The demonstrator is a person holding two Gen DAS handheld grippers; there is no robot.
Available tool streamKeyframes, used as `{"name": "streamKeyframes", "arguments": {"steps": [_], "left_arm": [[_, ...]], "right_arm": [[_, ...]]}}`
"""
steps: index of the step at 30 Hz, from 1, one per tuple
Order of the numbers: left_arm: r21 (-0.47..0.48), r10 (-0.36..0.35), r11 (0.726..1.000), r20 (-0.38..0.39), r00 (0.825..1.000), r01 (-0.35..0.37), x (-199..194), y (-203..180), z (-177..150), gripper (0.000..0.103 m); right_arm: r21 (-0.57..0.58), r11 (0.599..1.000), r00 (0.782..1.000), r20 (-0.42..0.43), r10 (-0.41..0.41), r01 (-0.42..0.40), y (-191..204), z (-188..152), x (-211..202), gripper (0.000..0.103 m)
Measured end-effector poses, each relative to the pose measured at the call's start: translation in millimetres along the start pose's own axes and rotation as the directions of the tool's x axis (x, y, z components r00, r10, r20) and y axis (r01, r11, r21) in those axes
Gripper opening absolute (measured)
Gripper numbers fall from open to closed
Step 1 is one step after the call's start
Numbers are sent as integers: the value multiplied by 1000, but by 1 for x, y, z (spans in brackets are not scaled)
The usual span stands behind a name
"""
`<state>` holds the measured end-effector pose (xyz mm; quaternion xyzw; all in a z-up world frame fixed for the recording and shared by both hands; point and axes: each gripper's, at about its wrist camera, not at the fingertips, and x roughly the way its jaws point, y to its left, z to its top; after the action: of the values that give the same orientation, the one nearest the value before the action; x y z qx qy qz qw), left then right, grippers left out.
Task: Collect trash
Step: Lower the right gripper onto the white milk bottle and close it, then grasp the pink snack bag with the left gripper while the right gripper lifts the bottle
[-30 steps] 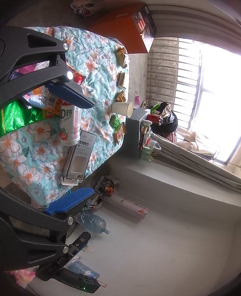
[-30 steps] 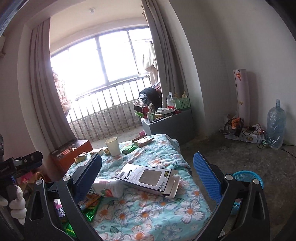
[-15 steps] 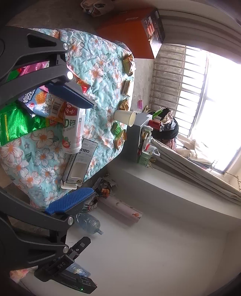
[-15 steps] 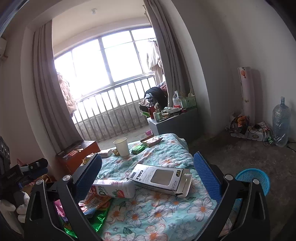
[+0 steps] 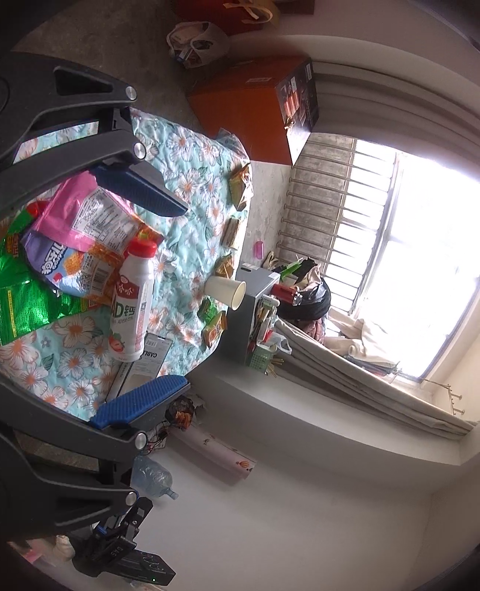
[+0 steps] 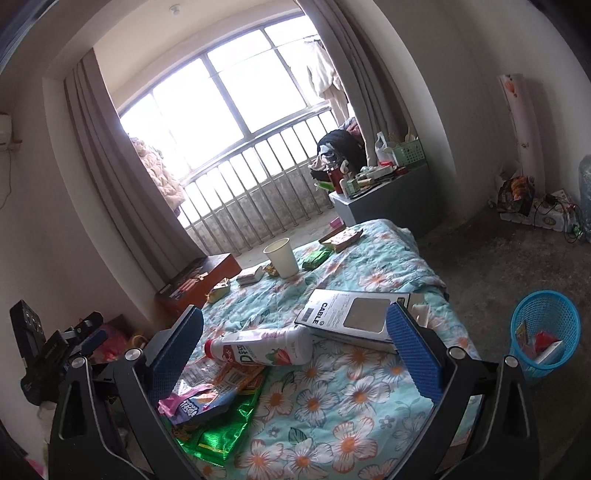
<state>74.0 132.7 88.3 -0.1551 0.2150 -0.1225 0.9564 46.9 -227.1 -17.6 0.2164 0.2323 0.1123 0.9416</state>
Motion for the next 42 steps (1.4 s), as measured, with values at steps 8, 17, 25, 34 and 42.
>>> {"name": "streamKeyframes", "arguments": {"steps": [8,17,25,34,42], "left_arm": [[-70,83,994,-93,992,-90,9,51,-32,83],[-131,44,990,-128,991,-61,18,76,-47,83],[-115,-187,979,-155,970,170,51,31,-54,83],[-152,-281,957,-260,924,248,103,2,-72,71],[-198,-250,962,-341,906,190,134,10,-80,44]], "right_arm": [[147,986,968,-225,107,-75,-18,-39,49,95],[150,988,938,-337,79,-29,-20,-57,83,93],[44,998,937,-343,63,-51,-9,-37,100,91],[-1,984,902,-399,164,-179,4,3,156,73],[1,971,809,-553,200,-239,13,18,246,60]]}}
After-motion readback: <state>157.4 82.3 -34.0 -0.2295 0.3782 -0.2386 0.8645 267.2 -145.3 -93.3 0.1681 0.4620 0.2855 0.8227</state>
